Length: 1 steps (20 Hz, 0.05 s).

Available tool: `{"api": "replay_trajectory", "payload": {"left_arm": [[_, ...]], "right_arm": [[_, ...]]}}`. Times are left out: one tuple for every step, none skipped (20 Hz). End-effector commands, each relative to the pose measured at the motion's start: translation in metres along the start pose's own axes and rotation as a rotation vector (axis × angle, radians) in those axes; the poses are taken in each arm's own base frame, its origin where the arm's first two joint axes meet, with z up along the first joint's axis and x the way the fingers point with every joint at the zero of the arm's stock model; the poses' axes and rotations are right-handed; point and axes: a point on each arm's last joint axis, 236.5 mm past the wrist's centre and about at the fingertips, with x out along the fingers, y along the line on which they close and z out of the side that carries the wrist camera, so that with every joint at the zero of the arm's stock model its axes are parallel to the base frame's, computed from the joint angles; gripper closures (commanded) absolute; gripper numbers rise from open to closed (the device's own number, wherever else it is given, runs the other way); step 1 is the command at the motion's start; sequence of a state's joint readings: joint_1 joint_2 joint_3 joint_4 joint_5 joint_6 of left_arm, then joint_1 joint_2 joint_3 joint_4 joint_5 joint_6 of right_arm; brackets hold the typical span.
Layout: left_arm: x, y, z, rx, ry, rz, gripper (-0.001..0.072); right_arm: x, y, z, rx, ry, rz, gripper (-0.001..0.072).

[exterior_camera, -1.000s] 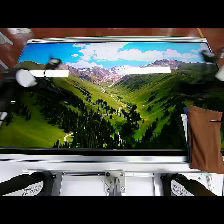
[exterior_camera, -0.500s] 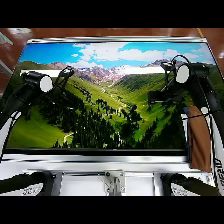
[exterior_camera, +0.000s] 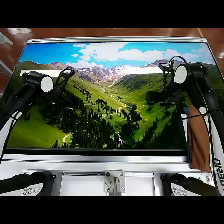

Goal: Fold the shirts.

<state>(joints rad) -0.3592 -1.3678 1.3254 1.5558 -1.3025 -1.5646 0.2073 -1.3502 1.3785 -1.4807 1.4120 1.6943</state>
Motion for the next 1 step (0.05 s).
{"api": "replay_trajectory", "payload": {"left_arm": [[0.0002, -0.0002, 0.0001, 0.000, 0.000, 0.000, 0.0135]], "right_arm": [[0.0000, 0.0006, 0.0000, -0.001, 0.000, 0.001, 0.0030]]}}
